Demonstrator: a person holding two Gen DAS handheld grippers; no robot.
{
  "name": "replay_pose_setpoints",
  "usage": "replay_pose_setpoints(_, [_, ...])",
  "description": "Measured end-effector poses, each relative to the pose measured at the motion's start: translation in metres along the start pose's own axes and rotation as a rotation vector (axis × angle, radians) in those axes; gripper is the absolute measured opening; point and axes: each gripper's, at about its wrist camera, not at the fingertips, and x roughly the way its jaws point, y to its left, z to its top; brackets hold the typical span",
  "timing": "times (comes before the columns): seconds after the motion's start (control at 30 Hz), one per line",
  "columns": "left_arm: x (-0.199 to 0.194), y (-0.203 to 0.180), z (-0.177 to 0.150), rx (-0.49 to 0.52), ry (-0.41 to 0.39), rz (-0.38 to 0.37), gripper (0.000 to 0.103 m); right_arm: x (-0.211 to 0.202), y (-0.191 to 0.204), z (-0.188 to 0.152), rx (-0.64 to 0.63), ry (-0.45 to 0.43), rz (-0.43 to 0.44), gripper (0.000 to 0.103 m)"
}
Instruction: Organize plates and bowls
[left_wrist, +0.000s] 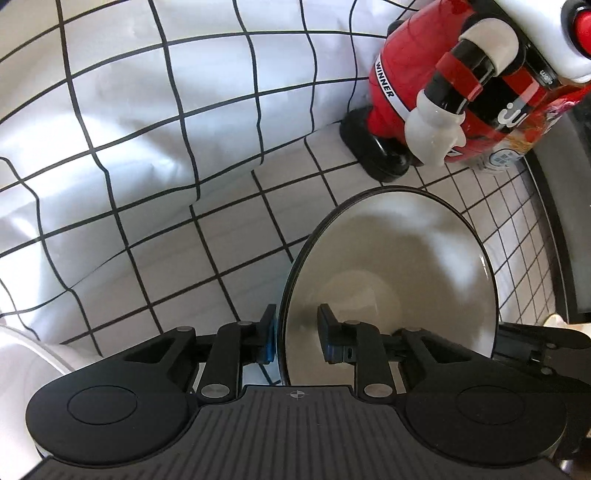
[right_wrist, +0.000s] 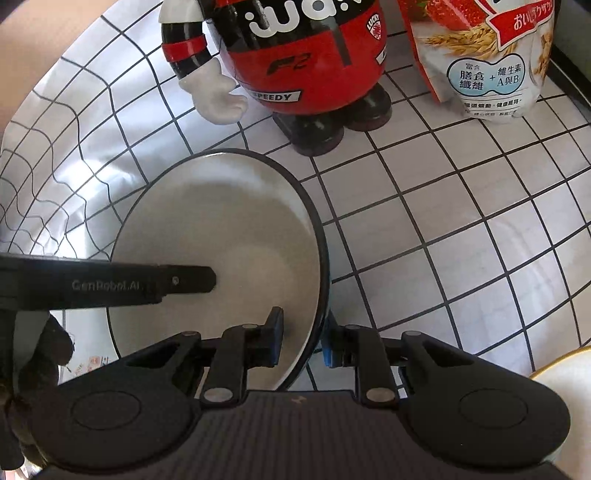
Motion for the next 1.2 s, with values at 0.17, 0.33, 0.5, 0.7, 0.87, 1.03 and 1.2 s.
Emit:
replay_pose_setpoints(0.17, [-0.022,-0.009,-0.018,-0.004,-0.08,0.022,0.017,-0.024,0.0,-0.002,-0.06,-0.039,0.006,0.02])
replay_pose_setpoints(0.33, [-0.091,-0.038,-0.045,-0.028,-0.216,0.07,0.017,-0.078,0.006,-0.005,-0.178,-0.11,0.068,0.021])
replay_pose_setpoints(0.5, [-0.162,-0.084,-0.08,-0.051,-0.331,0.127,0.02,-0.153,0.006,-0.013,-0.313,-0.218,0.133,0.02])
replay_pose_setpoints(0.7, [-0.208,-0.146,-0.115,-0.056,-0.399,0.153,0.021,-0.221,-0.02,-0.026,-0.416,-0.307,0.209,0.02])
replay_pose_setpoints(0.87, [-0.179,-0.186,-0.134,-0.084,-0.382,0.127,0.022,-0.229,-0.065,-0.039,-0.472,-0.301,0.197,0.02])
replay_pose_setpoints(1.03, [-0.112,-0.203,-0.149,-0.181,-0.296,0.065,0.023,-0.197,-0.108,-0.047,-0.511,-0.246,0.148,0.021])
replay_pose_setpoints(1.2, [-0.055,-0.216,-0.162,-0.257,-0.218,0.043,0.023,-0.158,-0.142,-0.061,-0.5,-0.176,0.099,0.021])
